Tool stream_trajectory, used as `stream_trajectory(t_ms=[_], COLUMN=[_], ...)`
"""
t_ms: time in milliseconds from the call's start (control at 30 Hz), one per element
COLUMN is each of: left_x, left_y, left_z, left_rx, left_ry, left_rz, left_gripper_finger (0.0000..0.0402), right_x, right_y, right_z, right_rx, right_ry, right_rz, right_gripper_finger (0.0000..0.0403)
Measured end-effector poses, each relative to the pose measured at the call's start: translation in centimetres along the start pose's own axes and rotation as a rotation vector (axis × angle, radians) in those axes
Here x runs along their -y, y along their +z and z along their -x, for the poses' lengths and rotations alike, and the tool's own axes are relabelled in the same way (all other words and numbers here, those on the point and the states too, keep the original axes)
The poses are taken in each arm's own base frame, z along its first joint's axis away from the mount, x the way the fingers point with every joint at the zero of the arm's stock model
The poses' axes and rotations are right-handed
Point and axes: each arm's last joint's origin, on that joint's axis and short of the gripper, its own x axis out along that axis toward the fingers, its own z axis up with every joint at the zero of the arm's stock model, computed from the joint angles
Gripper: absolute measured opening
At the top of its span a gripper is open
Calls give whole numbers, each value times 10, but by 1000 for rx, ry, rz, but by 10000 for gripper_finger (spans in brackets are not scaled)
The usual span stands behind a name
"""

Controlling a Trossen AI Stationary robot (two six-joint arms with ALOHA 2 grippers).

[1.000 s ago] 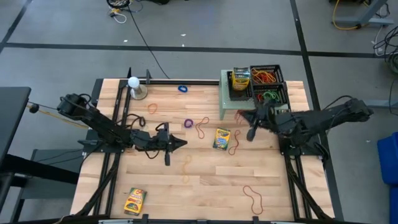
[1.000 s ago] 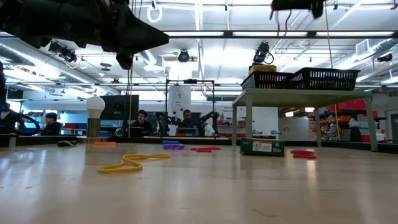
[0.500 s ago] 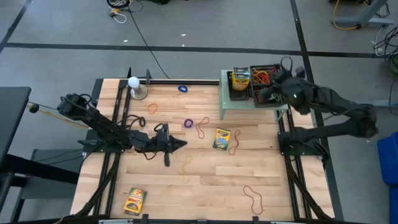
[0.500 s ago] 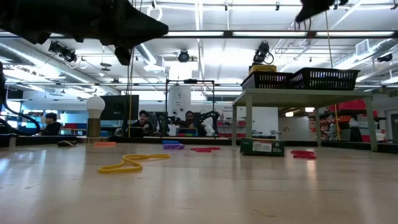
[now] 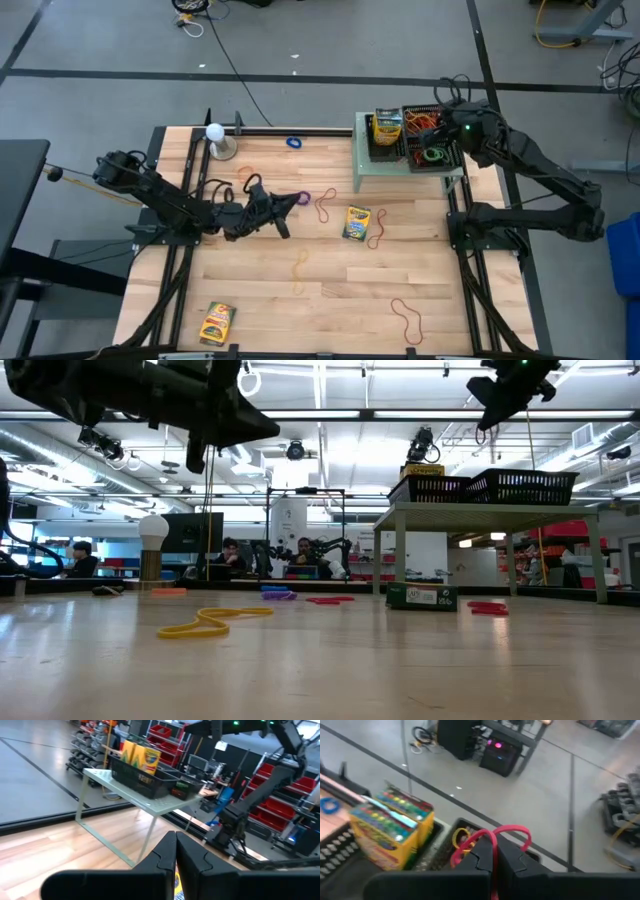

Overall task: Pick & Place Office Desk Supplies
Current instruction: Put the red rubber band into the top right black bin on the shelf

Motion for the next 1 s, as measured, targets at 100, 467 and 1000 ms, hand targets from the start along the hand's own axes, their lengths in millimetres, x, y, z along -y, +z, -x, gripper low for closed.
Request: stream_trajectory(t_ms=[100,467,1000], left_x=[0,1,1], left_y=[0,0,0], left_z=[0,0,0], left_rx=[-1,-9,-9], left_ry=[-4,-26,-26], left_rz=[1,3,2], left_gripper_finger=[14,14,14], right_x=[3,12,8], right_y=[0,-1,-1], right_z=[-2,-8,-43], right_rx=[-8,-31,-126], right_ry=[-7,-24,-62], right_rz=[-9,-21,-4], right_gripper_finger=[4,4,4])
